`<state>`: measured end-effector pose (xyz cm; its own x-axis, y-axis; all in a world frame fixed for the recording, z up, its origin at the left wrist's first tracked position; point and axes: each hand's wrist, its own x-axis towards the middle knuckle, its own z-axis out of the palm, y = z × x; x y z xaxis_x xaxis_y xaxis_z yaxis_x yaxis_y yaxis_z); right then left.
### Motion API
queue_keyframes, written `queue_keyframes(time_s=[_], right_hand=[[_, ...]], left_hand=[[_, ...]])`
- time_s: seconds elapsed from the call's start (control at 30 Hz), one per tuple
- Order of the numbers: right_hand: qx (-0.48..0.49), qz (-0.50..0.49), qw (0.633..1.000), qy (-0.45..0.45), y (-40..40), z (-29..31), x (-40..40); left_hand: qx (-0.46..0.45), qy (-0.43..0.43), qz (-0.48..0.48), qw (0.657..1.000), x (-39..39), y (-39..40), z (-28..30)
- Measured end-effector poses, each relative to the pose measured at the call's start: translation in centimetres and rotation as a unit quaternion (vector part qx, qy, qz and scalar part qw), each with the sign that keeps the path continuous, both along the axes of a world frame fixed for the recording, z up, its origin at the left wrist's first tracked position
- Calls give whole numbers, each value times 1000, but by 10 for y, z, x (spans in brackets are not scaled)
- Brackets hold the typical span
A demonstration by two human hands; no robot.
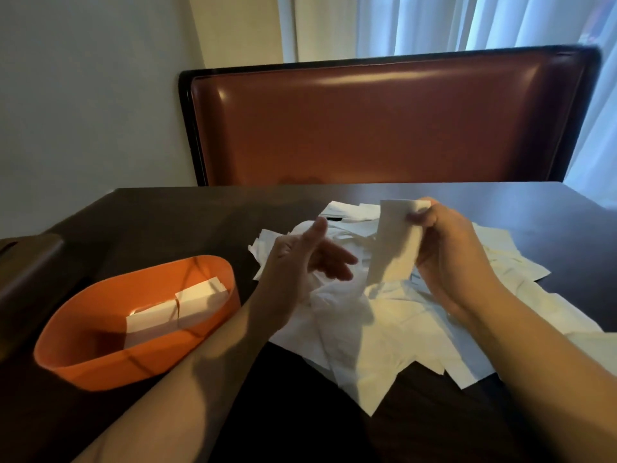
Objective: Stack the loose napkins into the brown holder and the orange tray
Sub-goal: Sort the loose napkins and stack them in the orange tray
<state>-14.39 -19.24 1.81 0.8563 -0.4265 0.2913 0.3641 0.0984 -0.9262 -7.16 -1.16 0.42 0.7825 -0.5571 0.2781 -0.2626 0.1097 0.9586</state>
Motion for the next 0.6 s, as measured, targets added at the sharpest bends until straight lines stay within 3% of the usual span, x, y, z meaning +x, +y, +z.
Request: queue_keyframes(time_s=[0.13, 0.2, 0.33, 0.53, 0.6], right_hand=[[1, -27, 999, 21, 1, -6, 1], [-4, -35, 999, 27, 3, -7, 2], [10, -39, 999, 36, 5, -8, 3], [-9, -39, 998, 44, 4, -9, 4], [-4, -40, 998, 39, 5, -7, 2]], left_hand=[[58, -44, 117, 990, 9, 2, -10], [133, -97, 143, 976, 16, 4, -16], [311, -213, 108, 920, 14, 8, -18], [428, -202, -55, 879, 15, 20, -5], [425, -208, -65, 878, 15, 20, -6]])
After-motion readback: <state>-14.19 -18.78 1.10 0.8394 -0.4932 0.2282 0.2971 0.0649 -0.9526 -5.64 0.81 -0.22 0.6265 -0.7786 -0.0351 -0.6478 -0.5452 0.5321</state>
